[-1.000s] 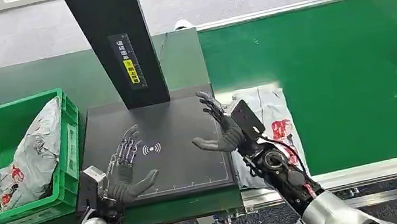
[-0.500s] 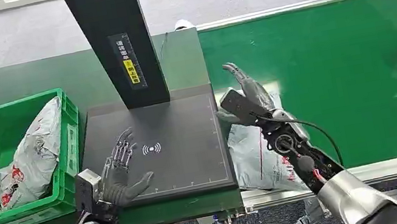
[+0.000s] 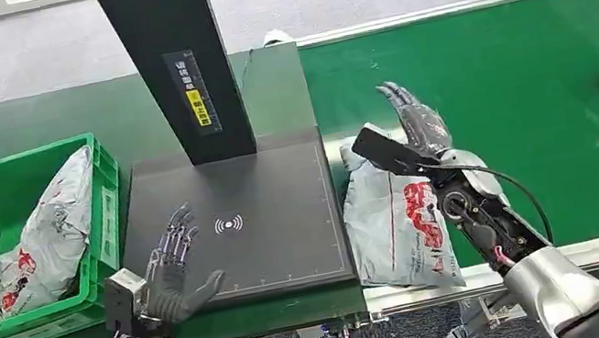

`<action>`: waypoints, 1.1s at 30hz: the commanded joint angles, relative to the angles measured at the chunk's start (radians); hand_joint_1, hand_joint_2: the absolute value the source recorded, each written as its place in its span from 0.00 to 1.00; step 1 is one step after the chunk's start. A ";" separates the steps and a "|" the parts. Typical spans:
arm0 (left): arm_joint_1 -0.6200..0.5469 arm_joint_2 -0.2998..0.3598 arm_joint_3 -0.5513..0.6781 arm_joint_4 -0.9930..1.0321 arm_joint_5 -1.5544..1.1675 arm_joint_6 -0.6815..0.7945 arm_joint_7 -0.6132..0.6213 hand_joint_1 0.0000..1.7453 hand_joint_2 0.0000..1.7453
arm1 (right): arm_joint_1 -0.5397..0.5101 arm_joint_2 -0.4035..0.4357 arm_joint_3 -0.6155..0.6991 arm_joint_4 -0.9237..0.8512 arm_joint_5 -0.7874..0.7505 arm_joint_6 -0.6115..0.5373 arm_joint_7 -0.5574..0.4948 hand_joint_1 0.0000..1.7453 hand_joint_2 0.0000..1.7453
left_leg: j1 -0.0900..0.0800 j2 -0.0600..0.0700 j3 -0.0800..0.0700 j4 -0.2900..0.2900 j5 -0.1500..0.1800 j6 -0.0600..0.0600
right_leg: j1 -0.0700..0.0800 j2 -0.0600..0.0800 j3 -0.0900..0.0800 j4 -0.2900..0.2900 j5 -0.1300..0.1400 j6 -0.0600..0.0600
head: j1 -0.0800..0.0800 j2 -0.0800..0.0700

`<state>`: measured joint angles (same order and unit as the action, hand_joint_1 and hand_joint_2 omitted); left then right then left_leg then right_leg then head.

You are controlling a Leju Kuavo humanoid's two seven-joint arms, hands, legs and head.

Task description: Moved the parcel from conveyor to table for the left to box.

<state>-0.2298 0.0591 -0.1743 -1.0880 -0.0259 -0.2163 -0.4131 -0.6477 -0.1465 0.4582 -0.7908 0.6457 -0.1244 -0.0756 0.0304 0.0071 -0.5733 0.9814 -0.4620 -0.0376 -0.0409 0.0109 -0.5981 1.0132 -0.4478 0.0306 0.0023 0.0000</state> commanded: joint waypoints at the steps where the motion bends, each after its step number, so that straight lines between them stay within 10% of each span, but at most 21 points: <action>1: -0.007 -0.052 0.053 0.023 -0.063 -0.005 0.025 0.00 1.00 | -0.067 -0.022 -0.114 0.174 0.164 0.159 0.081 0.00 1.00 | 0.000 -0.003 0.000 0.000 0.000 0.003 | 0.000 -0.003 0.002 -0.001 0.000 -0.002 | 0.000 0.000; 6: -0.003 -0.080 0.056 0.021 -0.096 0.006 0.047 0.00 1.00 | -0.119 0.010 -0.223 0.361 0.195 0.258 0.252 0.00 1.00 | -0.001 -0.002 0.000 0.000 0.000 0.002 | 0.000 -0.002 0.001 -0.001 0.000 -0.003 | 0.000 0.000; 33: -0.063 -0.094 0.036 0.101 -0.094 0.004 0.042 0.00 1.00 | -0.159 0.102 -0.188 0.474 0.215 0.545 0.154 0.00 1.00 | 0.000 0.000 0.001 0.000 0.000 0.002 | 0.000 -0.001 0.001 -0.001 0.000 -0.003 | 0.000 0.000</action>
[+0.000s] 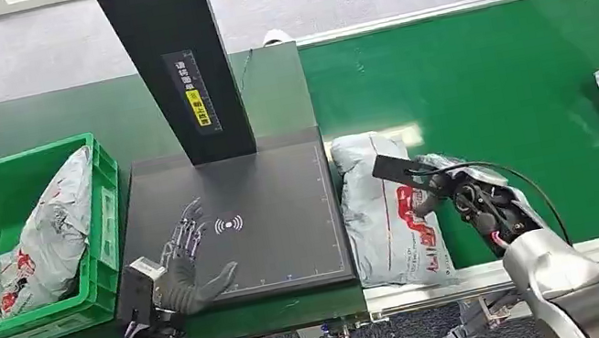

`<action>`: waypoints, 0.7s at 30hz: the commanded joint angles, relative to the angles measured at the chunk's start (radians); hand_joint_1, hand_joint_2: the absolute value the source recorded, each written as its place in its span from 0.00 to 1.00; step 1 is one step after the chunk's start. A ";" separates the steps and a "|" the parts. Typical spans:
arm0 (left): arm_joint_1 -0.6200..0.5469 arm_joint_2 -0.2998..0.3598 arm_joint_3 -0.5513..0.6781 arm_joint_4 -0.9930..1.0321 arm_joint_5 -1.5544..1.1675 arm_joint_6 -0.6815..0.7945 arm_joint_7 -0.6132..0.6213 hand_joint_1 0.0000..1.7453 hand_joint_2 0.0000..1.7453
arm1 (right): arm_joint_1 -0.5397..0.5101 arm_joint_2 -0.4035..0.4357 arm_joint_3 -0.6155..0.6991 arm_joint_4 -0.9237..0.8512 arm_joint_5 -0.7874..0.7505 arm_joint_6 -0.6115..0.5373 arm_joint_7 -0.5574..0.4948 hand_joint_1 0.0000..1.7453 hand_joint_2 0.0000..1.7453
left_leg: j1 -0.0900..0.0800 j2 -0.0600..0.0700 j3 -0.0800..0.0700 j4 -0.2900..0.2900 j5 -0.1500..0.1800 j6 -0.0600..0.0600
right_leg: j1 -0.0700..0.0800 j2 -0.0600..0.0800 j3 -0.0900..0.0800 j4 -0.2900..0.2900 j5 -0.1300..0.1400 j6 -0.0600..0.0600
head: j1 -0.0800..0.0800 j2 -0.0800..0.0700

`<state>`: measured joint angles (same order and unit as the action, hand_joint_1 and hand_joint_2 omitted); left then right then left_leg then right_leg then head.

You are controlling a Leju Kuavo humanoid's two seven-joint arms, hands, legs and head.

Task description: Moved the parcel from conveyor to table for the left to box.

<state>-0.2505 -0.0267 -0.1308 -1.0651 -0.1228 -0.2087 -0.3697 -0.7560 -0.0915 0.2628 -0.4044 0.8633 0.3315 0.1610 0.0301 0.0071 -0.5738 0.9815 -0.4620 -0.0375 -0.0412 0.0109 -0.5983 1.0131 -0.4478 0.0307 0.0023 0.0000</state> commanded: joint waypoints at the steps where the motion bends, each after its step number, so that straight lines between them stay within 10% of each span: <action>1: -0.039 -0.007 -0.006 0.076 0.004 -0.005 -0.002 0.00 1.00 | -0.048 0.048 0.016 0.087 -0.006 0.109 -0.101 0.00 1.00 | 0.000 0.000 0.001 0.000 0.000 0.002 | 0.000 0.000 0.001 0.000 0.000 -0.003 | 0.000 0.000; 13: -0.006 -0.001 -0.003 0.041 0.008 0.002 0.007 0.00 1.00 | -0.055 0.059 0.035 0.095 -0.061 0.221 -0.111 0.01 1.00 | 0.000 0.001 0.001 -0.001 0.000 0.002 | 0.000 0.000 0.001 -0.001 0.000 -0.002 | 0.000 0.000; 18: 0.005 0.001 -0.005 0.030 0.011 0.008 0.008 0.00 1.00 | -0.047 0.055 0.057 0.084 -0.067 0.223 -0.129 0.93 1.00 | 0.000 0.001 0.003 -0.002 -0.001 0.003 | 0.002 0.000 0.002 -0.002 0.000 -0.005 | 0.000 0.000; 21: 0.018 0.002 -0.004 0.015 0.015 0.011 0.012 0.00 1.00 | -0.047 0.052 0.071 0.080 -0.078 0.230 -0.138 1.00 1.00 | 0.000 0.001 0.002 -0.001 -0.001 0.003 | 0.001 0.000 0.002 -0.001 0.000 -0.004 | 0.000 0.000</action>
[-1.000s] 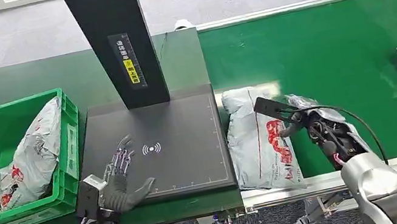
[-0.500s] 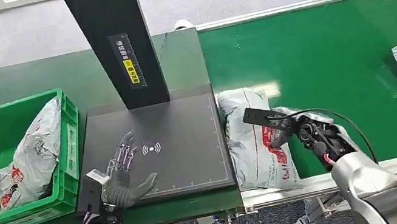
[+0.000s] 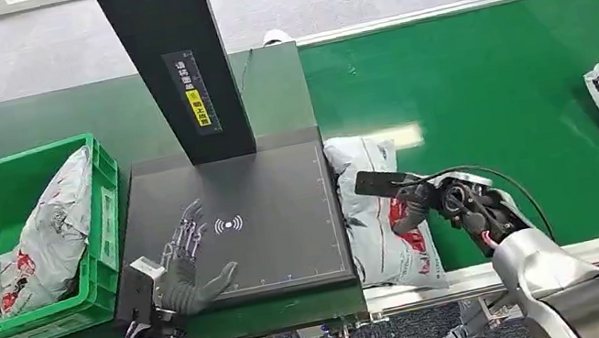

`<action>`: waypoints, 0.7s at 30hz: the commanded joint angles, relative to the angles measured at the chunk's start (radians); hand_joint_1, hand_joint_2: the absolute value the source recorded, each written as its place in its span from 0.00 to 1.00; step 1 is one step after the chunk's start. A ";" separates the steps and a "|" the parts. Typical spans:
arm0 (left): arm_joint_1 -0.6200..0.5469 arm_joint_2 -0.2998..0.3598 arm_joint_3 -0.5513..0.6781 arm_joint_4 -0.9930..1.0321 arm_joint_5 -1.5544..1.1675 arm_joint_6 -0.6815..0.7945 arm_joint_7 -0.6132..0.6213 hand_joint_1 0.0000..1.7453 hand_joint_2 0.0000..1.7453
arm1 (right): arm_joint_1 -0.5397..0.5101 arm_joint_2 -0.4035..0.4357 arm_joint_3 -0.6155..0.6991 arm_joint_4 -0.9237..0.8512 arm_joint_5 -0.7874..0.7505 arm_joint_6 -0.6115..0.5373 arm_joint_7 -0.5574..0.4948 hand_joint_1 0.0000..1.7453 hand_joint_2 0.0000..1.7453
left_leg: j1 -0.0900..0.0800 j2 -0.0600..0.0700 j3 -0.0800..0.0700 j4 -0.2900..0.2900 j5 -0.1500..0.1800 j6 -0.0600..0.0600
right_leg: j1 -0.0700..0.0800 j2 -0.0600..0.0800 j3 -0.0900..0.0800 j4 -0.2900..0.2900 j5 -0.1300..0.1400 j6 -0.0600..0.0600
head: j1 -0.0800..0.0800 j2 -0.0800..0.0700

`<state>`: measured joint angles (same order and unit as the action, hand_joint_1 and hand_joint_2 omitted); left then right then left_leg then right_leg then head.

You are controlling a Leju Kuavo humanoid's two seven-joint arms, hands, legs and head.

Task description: Moved the parcel from conveyor to table for the left to box.

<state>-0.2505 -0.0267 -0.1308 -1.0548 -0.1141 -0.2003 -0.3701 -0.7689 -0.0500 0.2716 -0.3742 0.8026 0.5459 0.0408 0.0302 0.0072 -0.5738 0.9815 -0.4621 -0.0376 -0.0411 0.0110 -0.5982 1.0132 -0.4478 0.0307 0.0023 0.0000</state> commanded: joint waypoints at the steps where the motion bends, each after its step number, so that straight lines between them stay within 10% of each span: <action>1: 0.021 0.003 -0.004 0.003 0.006 0.003 0.013 0.00 1.00 | -0.035 0.011 0.065 0.049 -0.020 0.018 -0.019 1.00 1.00 | 0.000 0.001 0.001 -0.001 0.000 0.002 | 0.001 0.000 0.001 -0.001 0.000 -0.003 | 0.000 0.000; 21: 0.078 0.004 0.014 -0.078 0.010 0.009 0.025 0.00 1.00 | -0.038 0.012 0.116 0.024 -0.034 -0.002 -0.070 1.00 1.00 | 0.000 0.001 0.002 -0.001 0.000 0.003 | 0.001 0.000 0.001 -0.001 0.000 -0.004 | 0.000 0.000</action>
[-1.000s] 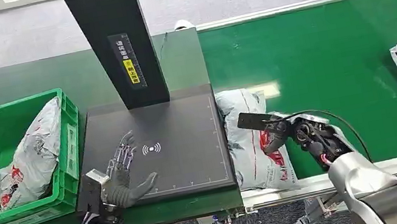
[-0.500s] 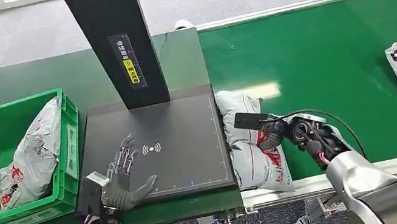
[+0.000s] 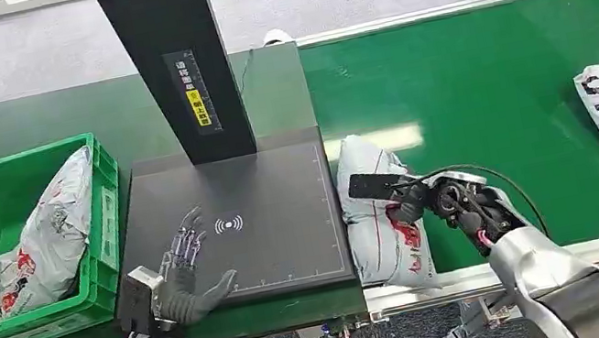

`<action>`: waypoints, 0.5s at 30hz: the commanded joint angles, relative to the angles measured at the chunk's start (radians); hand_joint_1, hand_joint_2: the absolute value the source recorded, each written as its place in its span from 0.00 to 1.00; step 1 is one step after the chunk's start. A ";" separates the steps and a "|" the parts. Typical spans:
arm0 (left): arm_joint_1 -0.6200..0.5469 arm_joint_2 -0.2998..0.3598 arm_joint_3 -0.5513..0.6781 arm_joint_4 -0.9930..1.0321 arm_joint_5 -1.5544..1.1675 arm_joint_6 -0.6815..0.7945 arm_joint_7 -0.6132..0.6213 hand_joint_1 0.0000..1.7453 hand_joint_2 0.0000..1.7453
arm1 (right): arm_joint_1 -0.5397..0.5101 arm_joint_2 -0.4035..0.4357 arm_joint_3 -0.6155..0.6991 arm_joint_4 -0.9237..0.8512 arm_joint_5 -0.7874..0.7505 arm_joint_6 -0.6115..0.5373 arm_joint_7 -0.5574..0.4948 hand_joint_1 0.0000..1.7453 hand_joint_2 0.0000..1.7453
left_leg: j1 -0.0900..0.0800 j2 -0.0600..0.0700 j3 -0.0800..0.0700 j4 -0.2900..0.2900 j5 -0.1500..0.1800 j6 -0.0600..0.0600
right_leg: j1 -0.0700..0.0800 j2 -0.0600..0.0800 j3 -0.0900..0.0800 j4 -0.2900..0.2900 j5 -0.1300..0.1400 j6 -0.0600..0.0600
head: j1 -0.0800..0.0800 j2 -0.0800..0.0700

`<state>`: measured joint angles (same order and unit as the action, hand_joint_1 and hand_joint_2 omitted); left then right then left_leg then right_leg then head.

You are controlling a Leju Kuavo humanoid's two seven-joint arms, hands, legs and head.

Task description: Moved the parcel from conveyor to table for the left to box.

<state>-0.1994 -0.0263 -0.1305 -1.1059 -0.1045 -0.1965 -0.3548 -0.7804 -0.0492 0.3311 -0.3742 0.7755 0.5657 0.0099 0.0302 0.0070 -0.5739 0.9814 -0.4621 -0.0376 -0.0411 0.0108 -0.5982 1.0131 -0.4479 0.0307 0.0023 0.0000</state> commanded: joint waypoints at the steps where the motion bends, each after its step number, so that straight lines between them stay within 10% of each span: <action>1: 0.054 0.011 0.022 -0.057 -0.001 0.007 0.010 0.00 1.00 | -0.030 0.016 0.054 0.009 -0.019 -0.067 -0.075 1.00 1.00 | 0.000 0.001 0.001 0.000 -0.001 0.002 | 0.001 0.000 0.001 0.000 0.000 -0.003 | 0.000 0.000; 15: 0.200 0.019 0.097 -0.213 0.010 -0.009 -0.005 0.00 1.00 | -0.049 0.073 -0.056 -0.176 -0.331 -0.295 -0.312 1.00 1.00 | 0.000 0.004 0.000 0.000 -0.001 0.004 | 0.002 0.003 -0.001 -0.001 0.000 -0.006 | 0.000 0.000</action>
<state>-0.0352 -0.0073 -0.0702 -1.2886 -0.0935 -0.1999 -0.3555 -0.7811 -0.0229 0.3407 -0.4852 0.5449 0.3121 -0.2433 0.0303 0.0082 -0.5756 0.9812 -0.4622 -0.0377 -0.0409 0.0118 -0.6002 1.0133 -0.4479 0.0306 0.0023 0.0000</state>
